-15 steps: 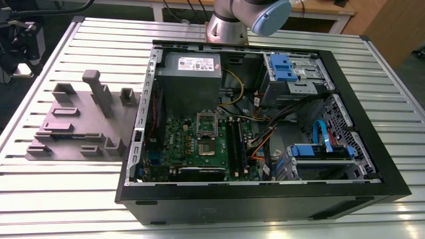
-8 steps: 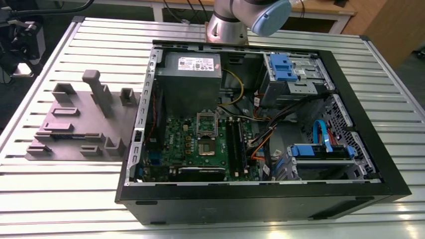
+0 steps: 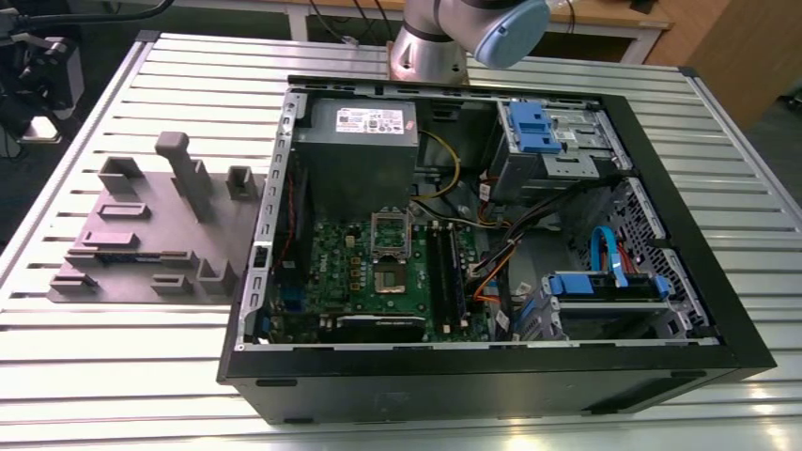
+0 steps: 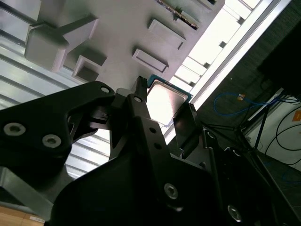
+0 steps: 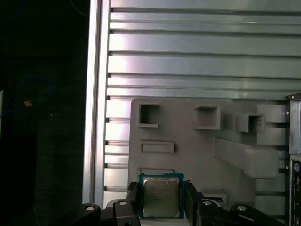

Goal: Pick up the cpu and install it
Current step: 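Pick up the cpu and move it towards the insertion slot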

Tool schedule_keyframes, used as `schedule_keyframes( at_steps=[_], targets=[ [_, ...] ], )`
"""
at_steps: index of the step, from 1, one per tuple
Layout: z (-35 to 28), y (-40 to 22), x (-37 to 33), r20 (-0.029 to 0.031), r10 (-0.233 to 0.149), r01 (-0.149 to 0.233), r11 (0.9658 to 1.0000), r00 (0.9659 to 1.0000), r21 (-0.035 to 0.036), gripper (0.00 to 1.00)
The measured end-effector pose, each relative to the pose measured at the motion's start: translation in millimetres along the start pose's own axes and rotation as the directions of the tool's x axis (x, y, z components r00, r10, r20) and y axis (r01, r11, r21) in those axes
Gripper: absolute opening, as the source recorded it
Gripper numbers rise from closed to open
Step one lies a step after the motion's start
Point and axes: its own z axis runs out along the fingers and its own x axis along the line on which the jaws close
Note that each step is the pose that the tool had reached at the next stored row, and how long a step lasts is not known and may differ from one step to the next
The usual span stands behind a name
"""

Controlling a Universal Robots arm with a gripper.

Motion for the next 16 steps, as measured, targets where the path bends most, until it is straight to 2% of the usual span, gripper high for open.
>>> schedule_keyframes(
  at_steps=[16],
  targets=[
    [-5.9, 0.3, 0.1, -0.0002, 0.0, 0.0, 1.0, 1.0, 0.0001, 0.47]
  ],
)
